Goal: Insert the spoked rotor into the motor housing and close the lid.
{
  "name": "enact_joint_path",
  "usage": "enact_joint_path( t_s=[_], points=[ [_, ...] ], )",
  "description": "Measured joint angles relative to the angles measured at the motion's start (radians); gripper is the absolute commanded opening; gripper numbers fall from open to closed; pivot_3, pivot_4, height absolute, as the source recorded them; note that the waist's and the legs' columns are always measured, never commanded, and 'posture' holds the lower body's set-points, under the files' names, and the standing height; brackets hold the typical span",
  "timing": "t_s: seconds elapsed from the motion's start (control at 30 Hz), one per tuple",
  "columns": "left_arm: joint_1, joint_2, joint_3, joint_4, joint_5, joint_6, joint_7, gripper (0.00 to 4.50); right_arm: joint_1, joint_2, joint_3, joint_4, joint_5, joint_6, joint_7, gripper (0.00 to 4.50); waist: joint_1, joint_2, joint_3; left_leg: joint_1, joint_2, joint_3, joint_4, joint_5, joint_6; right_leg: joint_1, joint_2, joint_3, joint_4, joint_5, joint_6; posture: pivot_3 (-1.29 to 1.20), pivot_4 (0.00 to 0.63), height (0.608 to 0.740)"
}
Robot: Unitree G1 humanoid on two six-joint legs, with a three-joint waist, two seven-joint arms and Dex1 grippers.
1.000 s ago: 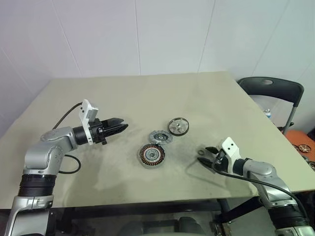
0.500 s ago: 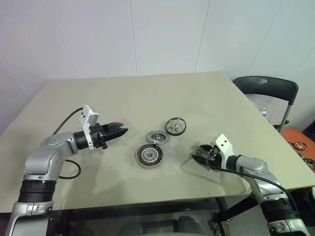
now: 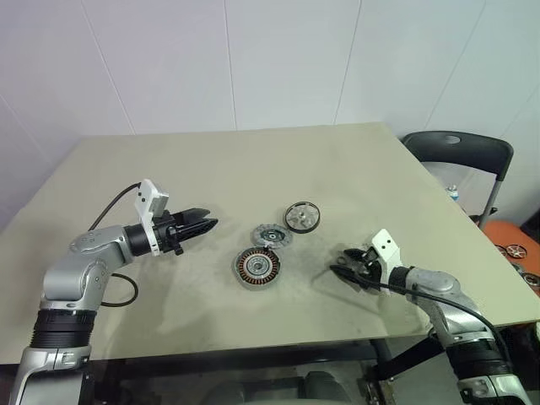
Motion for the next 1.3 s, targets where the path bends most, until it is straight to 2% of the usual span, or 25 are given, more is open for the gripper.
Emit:
enact_joint_path(
  t_s=[0.07,0.17,0.3,0.5,0.63,0.83,0.97,1.13,1.3],
  points=[
    [0.0,0.0,0.0,0.001,0.005,-0.004,0.0,1.99,-0.001,-0.016,-0.002,-0.003,-0.001,0.013,0.0,1.42,0.009,0.0,0.0,0.0,0.0,-0.001,-0.001,0.0,0.0,0.0,0.0,-0.001,-0.001,0.0,0.0,0.0,0.0,0.74],
    [0.0,0.0,0.0,0.006,0.017,-0.015,0.0,1.99,-0.001,-0.02,0.005,-0.008,-0.011,0.005,0.009,1.42,0.012,0.0,0.0,0.0,0.001,0.0,-0.002,-0.002,0.0,0.0,0.0,-0.001,-0.003,0.0,0.0,0.0,0.0,0.74],
    [0.0,-0.001,0.0,0.014,0.024,-0.021,0.0,1.99,-0.001,-0.024,0.023,-0.013,-0.043,-0.034,0.011,0.68,0.011,-0.001,0.0,0.0,0.001,0.0,-0.002,-0.002,0.0,0.0,0.0,-0.001,-0.003,0.0,0.0,0.0,0.0,0.74],
    [0.0,-0.003,0.0,0.022,0.029,-0.026,0.0,1.99,-0.01,-0.023,0.039,-0.019,-0.078,-0.05,0.01,0.68,0.008,-0.001,0.0,0.0,0.002,0.0,-0.001,-0.002,0.0,0.0,0.001,-0.001,-0.003,0.0,0.0,0.0,0.0,0.74],
    [0.0,-0.004,0.0,0.024,0.031,-0.033,-0.001,1.99,-0.026,0.002,0.041,-0.053,-0.053,0.013,0.016,0.68,0.006,0.001,0.002,-0.001,0.003,0.0,-0.002,-0.002,0.0,-0.002,0.002,-0.001,-0.003,0.0,0.0,0.0,0.0,0.74],
    [-0.002,-0.005,-0.001,0.019,0.022,-0.02,-0.012,1.99,-0.131,0.058,0.066,-0.236,0.086,0.159,0.061,0.68,0.016,0.005,0.004,-0.016,0.0,-0.001,0.0,-0.001,-0.001,-0.018,0.0,-0.001,-0.001,0.005,-0.001,0.0,0.0,0.74],
    [-0.004,-0.01,-0.001,0.02,0.022,-0.019,-0.012,1.99,-0.177,0.049,0.078,-0.305,0.129,0.207,0.084,0.68,0.025,0.004,0.004,-0.02,-0.001,-0.002,0.0,0.0,-0.005,-0.019,-0.002,-0.004,-0.004,0.005,-0.001,0.0,0.0,0.74],
    [-0.007,-0.012,-0.001,0.02,0.022,-0.019,-0.011,1.99,-0.191,0.028,0.163,-0.295,0.128,0.234,0.136,0.68,0.017,0.004,0.004,-0.021,0.0,-0.001,-0.001,-0.001,-0.004,-0.02,-0.002,-0.004,-0.007,0.005,-0.001,0.0,0.0,0.74],
    [-0.008,-0.02,-0.002,0.017,0.023,-0.019,-0.005,1.99,-0.251,0.103,0.221,-0.127,0.077,0.175,0.113,0.68,0.015,0.004,0.004,-0.02,0.0,0.0,-0.001,-0.001,-0.003,-0.02,-0.002,-0.004,-0.006,0.005,-0.002,0.0,0.0,0.74]
  ],
)
